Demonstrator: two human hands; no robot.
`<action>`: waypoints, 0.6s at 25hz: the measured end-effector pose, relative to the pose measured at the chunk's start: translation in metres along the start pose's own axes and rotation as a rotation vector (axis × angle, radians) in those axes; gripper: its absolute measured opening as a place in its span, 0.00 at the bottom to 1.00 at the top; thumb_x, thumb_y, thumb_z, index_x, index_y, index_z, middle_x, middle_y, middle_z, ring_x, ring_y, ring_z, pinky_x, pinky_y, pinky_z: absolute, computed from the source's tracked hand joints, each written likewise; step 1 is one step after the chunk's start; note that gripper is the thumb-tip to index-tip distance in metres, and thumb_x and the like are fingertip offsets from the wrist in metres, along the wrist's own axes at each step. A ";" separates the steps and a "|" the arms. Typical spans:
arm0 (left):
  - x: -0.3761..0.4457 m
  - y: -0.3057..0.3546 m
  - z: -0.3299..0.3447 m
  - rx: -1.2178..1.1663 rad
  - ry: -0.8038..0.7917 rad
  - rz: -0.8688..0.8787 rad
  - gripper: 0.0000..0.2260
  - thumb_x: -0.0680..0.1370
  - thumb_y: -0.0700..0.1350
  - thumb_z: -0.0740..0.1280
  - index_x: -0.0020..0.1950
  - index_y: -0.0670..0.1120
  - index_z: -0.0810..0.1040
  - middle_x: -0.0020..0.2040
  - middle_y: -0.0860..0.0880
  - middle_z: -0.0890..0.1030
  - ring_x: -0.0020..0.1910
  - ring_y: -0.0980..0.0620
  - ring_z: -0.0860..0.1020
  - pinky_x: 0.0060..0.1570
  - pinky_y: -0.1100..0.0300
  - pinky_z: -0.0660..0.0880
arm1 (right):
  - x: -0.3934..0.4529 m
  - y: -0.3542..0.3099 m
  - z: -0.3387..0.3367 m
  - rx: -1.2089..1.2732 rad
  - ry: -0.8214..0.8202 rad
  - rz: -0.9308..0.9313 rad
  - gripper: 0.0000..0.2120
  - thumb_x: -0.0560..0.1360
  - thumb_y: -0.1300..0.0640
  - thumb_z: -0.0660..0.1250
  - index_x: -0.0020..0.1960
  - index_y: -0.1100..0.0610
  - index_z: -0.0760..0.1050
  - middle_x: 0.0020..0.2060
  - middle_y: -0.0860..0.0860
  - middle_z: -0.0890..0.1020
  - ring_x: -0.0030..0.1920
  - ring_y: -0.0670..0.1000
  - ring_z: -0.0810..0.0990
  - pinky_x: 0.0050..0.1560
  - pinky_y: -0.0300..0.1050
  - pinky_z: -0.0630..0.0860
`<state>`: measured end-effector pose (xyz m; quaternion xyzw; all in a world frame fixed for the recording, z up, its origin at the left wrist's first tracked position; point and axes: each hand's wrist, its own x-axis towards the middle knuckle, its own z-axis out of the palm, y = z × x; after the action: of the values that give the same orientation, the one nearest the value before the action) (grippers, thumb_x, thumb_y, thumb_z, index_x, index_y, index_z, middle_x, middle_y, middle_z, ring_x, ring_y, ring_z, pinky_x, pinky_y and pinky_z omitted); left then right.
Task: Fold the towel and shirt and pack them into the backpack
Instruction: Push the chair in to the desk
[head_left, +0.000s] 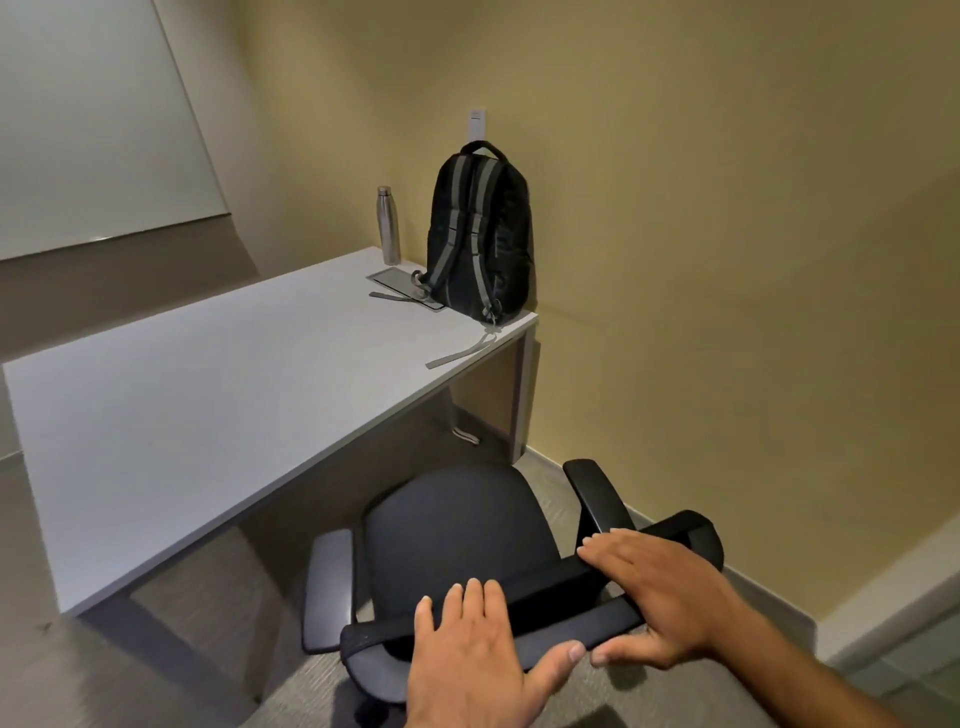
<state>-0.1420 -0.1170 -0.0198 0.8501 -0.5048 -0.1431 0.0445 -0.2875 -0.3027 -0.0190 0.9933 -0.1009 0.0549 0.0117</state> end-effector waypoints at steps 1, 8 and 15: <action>0.004 -0.002 -0.003 -0.039 0.003 -0.034 0.54 0.65 0.83 0.38 0.77 0.47 0.62 0.77 0.47 0.64 0.76 0.46 0.62 0.72 0.39 0.55 | 0.008 0.004 0.000 0.009 0.011 -0.028 0.43 0.68 0.22 0.58 0.63 0.58 0.77 0.57 0.50 0.82 0.57 0.49 0.81 0.57 0.46 0.80; 0.042 -0.022 0.012 0.002 0.171 -0.215 0.44 0.69 0.79 0.52 0.47 0.41 0.86 0.46 0.44 0.86 0.45 0.44 0.85 0.42 0.36 0.79 | 0.074 0.035 0.011 0.049 0.063 -0.193 0.42 0.69 0.23 0.57 0.64 0.57 0.76 0.59 0.50 0.82 0.59 0.50 0.80 0.58 0.45 0.79; 0.082 -0.054 -0.018 -0.011 0.094 -0.329 0.53 0.66 0.82 0.41 0.76 0.46 0.65 0.76 0.45 0.67 0.75 0.45 0.64 0.71 0.36 0.57 | 0.156 0.053 0.029 0.051 0.054 -0.296 0.46 0.69 0.23 0.57 0.67 0.60 0.73 0.64 0.54 0.79 0.64 0.52 0.78 0.65 0.51 0.75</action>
<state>-0.0545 -0.1638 -0.0304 0.9268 -0.3553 -0.1114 0.0487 -0.1433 -0.3871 -0.0303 0.9954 0.0486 0.0820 -0.0029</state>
